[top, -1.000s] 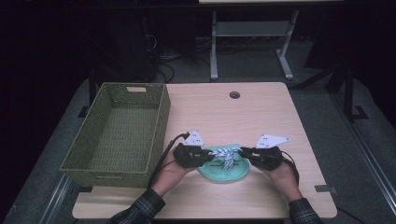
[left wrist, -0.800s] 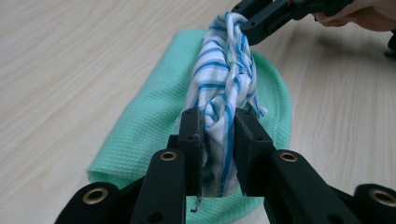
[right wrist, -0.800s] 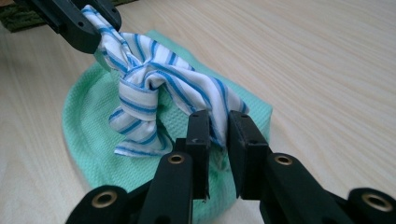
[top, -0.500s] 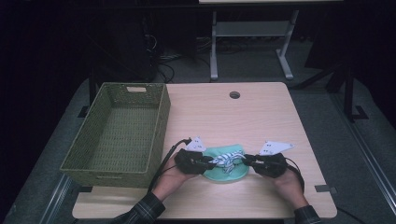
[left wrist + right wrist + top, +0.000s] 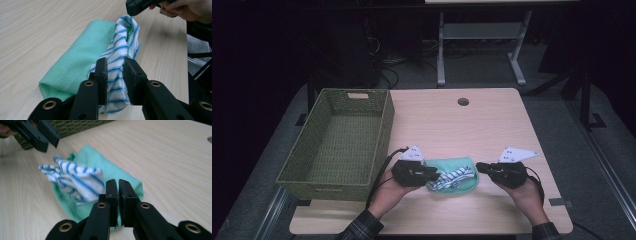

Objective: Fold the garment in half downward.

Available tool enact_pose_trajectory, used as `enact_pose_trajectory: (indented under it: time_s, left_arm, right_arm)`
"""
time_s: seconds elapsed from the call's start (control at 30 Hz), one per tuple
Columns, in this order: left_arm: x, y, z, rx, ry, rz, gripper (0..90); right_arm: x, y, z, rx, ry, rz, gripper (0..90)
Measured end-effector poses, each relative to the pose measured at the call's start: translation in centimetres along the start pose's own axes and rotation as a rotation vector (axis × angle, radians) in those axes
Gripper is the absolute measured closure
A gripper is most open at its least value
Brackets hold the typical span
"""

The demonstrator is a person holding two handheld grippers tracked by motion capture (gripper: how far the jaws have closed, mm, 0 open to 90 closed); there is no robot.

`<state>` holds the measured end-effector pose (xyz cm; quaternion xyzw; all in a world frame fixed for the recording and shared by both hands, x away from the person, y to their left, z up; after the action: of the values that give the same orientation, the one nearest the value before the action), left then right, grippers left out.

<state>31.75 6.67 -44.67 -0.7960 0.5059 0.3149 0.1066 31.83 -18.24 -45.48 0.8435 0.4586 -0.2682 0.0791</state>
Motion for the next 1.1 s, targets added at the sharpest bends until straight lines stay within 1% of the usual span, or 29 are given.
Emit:
enact_pose_trajectory:
  time_s: [0.07,0.1,0.13,0.2,0.27,0.3,0.33,0.4,0.43,0.47,0.53,0.57,0.63,0.67,0.73,0.8,0.83,0.9,0.93,1.0,1.07,1.1]
  left_arm:
    - [0.2,-0.2,0.0,-0.011,-0.01,-0.002,76.5]
    - [0.3,-0.3,0.0,-0.014,-0.016,-0.011,77.0]
    - [0.3,-0.4,0.0,-0.01,-0.021,-0.017,77.7]
    - [0.5,-0.6,0.1,-0.025,-0.024,-0.022,78.0]
    - [0.5,-0.7,0.2,-0.035,-0.034,-0.021,78.0]
    - [0.6,-0.7,0.3,-0.03,-0.033,-0.022,78.0]
    - [0.6,-0.6,0.3,-0.032,-0.037,-0.02,78.0]
    - [0.8,-0.6,0.4,-0.027,-0.045,-0.018,77.9]
    - [0.8,-0.5,0.5,-0.031,-0.046,-0.018,77.9]
    - [0.9,-0.5,0.5,-0.032,-0.051,-0.019,77.9]
    - [1.0,-0.5,0.6,-0.025,-0.06,-0.018,77.8]
    - [1.0,-0.5,0.6,-0.026,-0.062,-0.019,77.8]
    - [1.1,-0.5,0.6,-0.032,-0.062,-0.02,77.7]
    - [1.2,-0.6,0.7,-0.033,-0.062,-0.025,77.3]
    - [1.5,-0.9,0.8,-0.036,-0.072,-0.04,77.3]
    - [1.8,-1.3,0.9,-0.039,-0.084,-0.055,77.3]
    - [1.9,-1.5,1.0,-0.04,-0.085,-0.063,77.2]
    - [2.1,-1.7,1.1,-0.039,-0.095,-0.069,77.2]
    - [2.3,-2.0,1.2,-0.048,-0.108,-0.076,77.0]
    - [2.3,-2.1,1.2,-0.057,-0.105,-0.081,76.5]
    - [2.2,-2.1,1.2,-0.06,-0.099,-0.083,76.3]
    - [1.8,-2.1,0.8,-0.061,-0.085,-0.085,76.4]
  right_arm:
    - [0.3,-0.1,-0.8,-0.009,0.009,-0.013,87.6]
    - [0.6,-0.3,-1.3,-0.016,0.013,-0.018,87.6]
    - [0.8,-0.4,-1.6,-0.019,0.015,-0.023,87.7]
    - [1.2,-0.8,-2.2,-0.031,0.018,-0.038,87.6]
    - [1.6,-1.2,-2.4,-0.046,0.014,-0.053,87.7]
    - [1.8,-1.4,-2.3,-0.047,0.008,-0.057,87.7]
    - [2.0,-1.5,-2.1,-0.059,-0.001,-0.057,88.4]
    - [2.2,-1.7,-1.5,-0.053,-0.019,-0.068,88.4]
    - [2.3,-1.8,-1.1,-0.044,-0.036,-0.07,88.4]
    - [2.4,-1.8,-0.9,-0.036,-0.041,-0.075,88.4]
    - [2.4,-1.8,-0.3,-0.035,-0.058,-0.076,89.0]
    - [2.3,-1.8,-0.1,-0.027,-0.061,-0.077,89.0]
    - [2.3,-1.8,0.0,-0.03,-0.06,-0.078,88.9]
    - [2.2,-1.8,0.4,-0.015,-0.07,-0.08,89.0]
    - [2.1,-1.9,0.8,-0.018,-0.079,-0.082,88.9]
    - [2.1,-2.0,1.3,-0.006,-0.091,-0.088,89.0]
    - [2.1,-2.0,1.7,-0.008,-0.101,-0.091,89.0]
    - [2.1,-2.2,2.1,-0.002,-0.111,-0.096,88.9]
    - [2.1,-2.3,2.4,0.003,-0.121,-0.1,89.0]
    - [2.1,-2.4,2.7,0.004,-0.125,-0.105,88.9]
    - [1.8,-2.4,2.6,0.005,-0.115,-0.109,88.8]
    - [1.7,-2.3,2.3,0.007,-0.105,-0.108,88.9]
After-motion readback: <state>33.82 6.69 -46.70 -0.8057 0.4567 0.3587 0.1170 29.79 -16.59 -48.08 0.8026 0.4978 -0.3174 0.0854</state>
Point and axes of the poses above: each handheld gripper's, and its own axes: x roughly forward along the jaws, z roughly out of its underside, y roughly to its right, the point moved 5 cm from there along x, roughly forward along the jaws, and after that the axes turned 4 degrees about -z, right-handed, at the moved point
